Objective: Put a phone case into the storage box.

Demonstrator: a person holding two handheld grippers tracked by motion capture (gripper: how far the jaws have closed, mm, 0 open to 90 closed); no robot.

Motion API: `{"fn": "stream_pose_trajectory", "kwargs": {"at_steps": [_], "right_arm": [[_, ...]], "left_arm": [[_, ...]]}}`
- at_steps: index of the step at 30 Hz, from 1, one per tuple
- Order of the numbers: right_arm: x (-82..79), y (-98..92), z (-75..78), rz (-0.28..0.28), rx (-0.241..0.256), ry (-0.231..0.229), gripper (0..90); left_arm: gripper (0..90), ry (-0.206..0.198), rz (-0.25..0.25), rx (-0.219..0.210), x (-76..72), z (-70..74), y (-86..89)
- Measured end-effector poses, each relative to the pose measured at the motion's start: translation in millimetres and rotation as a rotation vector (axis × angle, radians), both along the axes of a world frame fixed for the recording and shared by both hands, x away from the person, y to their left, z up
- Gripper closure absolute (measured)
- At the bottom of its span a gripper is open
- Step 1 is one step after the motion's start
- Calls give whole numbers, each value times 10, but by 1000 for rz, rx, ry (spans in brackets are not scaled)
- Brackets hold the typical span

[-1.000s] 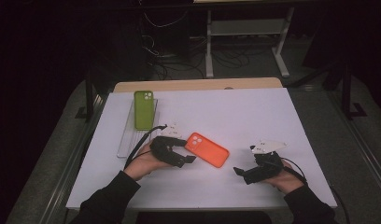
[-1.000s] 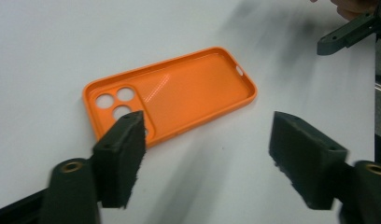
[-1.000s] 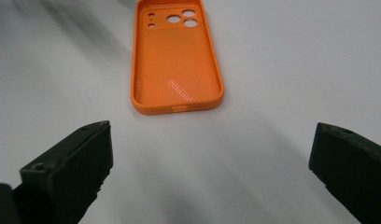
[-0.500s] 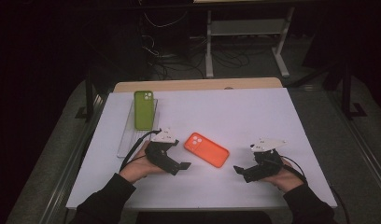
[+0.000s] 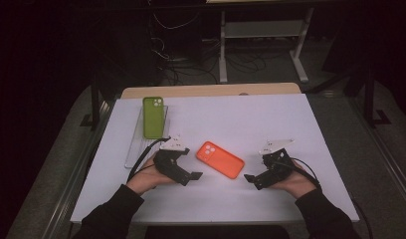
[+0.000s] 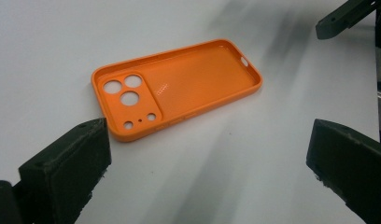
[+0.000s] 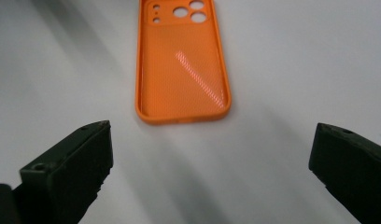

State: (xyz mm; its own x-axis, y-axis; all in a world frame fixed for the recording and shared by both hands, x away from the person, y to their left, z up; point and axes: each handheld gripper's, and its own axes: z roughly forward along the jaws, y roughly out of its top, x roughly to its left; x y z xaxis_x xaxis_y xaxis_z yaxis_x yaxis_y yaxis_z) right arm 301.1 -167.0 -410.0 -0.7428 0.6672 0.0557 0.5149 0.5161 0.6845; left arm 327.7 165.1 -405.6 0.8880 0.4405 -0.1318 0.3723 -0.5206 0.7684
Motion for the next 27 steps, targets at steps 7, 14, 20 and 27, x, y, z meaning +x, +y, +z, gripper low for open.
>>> {"fn": "stream_pose_trajectory", "kwargs": {"at_steps": [7,14,20,27], "right_arm": [[128,97,120,13,37,-10,0],[286,257,244,35,52,-11,0],[455,434,248,48,40,1,0],[591,609,241,57,32,14,0]], "left_arm": [[0,2,5,-2,4,-14,9],[0,-10,7,1,-1,-22,3],[0,-2,8,4,-1,-23,7],[0,-6,5,9,5,-23,9]]}}
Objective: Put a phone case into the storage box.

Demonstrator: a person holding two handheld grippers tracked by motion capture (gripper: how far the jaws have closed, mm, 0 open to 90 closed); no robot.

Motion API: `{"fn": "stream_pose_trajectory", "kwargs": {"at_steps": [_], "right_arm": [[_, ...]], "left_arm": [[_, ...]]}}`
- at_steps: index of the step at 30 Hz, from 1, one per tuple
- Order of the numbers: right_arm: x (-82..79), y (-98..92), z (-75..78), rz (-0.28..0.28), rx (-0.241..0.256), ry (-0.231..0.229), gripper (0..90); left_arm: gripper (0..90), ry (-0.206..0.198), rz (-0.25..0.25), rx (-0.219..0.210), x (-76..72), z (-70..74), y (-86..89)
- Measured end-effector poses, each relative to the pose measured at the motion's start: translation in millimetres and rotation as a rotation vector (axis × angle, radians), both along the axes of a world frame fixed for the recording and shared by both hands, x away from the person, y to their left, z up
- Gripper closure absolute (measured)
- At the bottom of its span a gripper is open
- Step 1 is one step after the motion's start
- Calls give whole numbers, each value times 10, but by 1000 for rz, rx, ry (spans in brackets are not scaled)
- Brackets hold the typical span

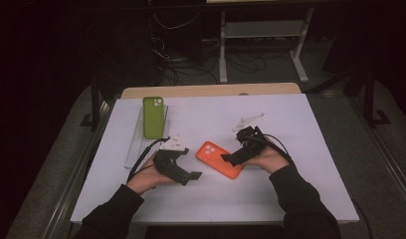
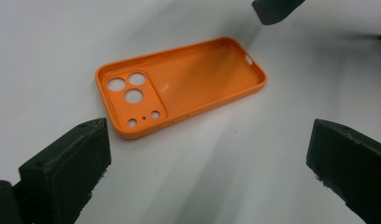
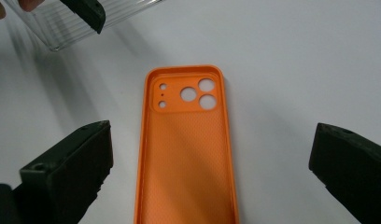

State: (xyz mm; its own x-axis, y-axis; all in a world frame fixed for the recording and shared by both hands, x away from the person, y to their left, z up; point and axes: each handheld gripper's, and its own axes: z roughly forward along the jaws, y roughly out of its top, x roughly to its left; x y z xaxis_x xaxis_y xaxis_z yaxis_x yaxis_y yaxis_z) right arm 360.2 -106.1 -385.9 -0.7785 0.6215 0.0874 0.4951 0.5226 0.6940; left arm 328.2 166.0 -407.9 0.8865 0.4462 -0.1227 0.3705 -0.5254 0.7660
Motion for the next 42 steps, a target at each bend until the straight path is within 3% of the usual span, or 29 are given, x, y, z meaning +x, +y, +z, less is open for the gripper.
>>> {"fn": "stream_pose_trajectory", "kwargs": {"at_steps": [5,14,18,29,34,42], "right_arm": [[27,107,-7,12,-37,17,0],[21,191,-151,26,-168,110,0],[43,199,-231,30,-210,122,0],[45,244,-397,49,-273,164,21],[48,238,-438,52,-276,185,50],[31,248,-478,66,-298,180,99]], "left_arm": [[0,0,-1,2,3,3,3],[0,11,-3,2,1,5,6],[0,17,1,-2,-4,2,0],[0,19,0,-2,-6,1,-2],[0,20,0,-2,-6,2,-1],[0,19,-1,1,-4,0,-3]]}}
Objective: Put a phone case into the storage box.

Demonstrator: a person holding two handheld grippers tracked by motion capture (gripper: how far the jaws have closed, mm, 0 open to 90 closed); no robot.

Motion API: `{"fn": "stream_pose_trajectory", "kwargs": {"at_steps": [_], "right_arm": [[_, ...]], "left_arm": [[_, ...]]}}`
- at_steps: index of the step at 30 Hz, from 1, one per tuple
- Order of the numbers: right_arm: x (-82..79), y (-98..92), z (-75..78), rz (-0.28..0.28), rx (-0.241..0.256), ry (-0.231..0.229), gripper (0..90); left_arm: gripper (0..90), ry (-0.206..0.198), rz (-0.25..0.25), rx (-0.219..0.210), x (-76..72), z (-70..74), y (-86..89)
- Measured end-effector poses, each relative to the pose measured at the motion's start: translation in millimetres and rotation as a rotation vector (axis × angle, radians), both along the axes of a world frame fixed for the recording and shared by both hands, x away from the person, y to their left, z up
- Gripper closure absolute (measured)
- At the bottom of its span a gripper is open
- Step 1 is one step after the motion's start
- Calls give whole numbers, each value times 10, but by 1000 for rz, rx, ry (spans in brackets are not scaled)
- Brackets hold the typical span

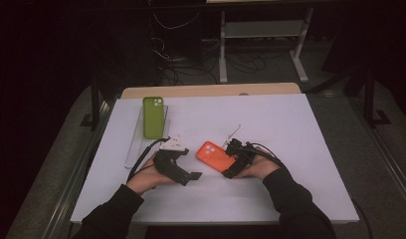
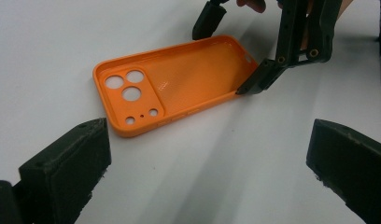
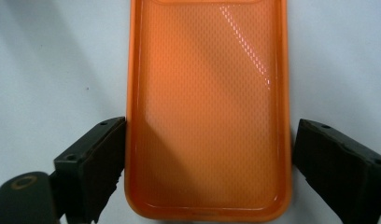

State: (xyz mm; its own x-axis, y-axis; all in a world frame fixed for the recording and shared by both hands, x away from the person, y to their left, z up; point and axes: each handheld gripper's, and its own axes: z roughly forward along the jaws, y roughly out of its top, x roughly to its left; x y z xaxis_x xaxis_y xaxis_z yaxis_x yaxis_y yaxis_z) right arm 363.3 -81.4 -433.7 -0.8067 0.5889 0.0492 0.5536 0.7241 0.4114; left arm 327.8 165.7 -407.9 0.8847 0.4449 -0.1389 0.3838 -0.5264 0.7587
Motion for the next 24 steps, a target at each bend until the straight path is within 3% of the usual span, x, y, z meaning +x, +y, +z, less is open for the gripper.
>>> {"fn": "stream_pose_trajectory", "kwargs": {"at_steps": [8,16,24], "right_arm": [[-44,33,-6,-3,-30,-29,135],[-84,20,-22,-23,-17,-49,147],[-82,9,-9,-24,-3,-33,153]], "left_arm": [[0,-2,1,2,-3,-5,-6],[0,-3,0,6,-1,-6,-5],[0,-5,-1,10,-3,-6,-4]]}}
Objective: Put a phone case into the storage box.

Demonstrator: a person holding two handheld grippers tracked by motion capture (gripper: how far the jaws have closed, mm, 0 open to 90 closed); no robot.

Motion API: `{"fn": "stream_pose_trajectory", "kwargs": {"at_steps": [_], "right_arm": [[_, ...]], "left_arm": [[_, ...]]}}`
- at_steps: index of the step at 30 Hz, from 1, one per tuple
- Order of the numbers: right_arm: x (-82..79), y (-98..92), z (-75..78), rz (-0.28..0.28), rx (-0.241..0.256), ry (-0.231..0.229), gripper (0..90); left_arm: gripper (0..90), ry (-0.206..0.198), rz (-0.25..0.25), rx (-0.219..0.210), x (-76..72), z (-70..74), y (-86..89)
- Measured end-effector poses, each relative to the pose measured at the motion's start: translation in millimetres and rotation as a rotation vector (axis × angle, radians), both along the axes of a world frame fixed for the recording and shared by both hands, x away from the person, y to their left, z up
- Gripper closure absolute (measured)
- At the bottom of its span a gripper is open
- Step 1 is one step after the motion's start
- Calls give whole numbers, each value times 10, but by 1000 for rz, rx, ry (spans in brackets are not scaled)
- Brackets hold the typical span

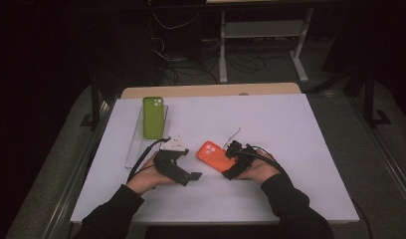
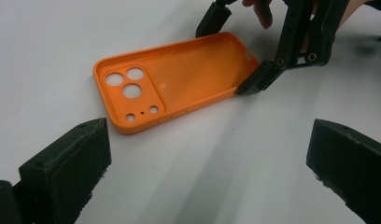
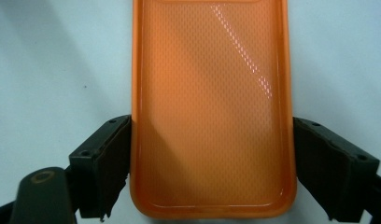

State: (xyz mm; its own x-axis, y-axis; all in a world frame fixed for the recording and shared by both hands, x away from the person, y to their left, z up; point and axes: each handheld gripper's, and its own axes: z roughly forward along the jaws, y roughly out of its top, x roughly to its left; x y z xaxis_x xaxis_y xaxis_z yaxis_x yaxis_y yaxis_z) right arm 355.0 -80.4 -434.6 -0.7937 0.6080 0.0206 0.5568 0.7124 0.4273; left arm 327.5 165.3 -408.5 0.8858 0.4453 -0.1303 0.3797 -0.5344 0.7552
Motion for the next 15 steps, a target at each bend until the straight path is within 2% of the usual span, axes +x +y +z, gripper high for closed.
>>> {"fn": "stream_pose_trajectory", "kwargs": {"at_steps": [6,8,12,15], "right_arm": [[37,-46,28,-14,24,2,154],[47,-84,70,-20,45,15,154],[66,-167,171,-28,67,5,153],[84,-232,252,-12,74,-3,153]], "left_arm": [[0,2,5,-8,-2,1,0],[0,4,6,-10,-1,3,3],[0,2,6,-9,-3,0,0],[0,2,6,-10,-1,0,-1]]}}
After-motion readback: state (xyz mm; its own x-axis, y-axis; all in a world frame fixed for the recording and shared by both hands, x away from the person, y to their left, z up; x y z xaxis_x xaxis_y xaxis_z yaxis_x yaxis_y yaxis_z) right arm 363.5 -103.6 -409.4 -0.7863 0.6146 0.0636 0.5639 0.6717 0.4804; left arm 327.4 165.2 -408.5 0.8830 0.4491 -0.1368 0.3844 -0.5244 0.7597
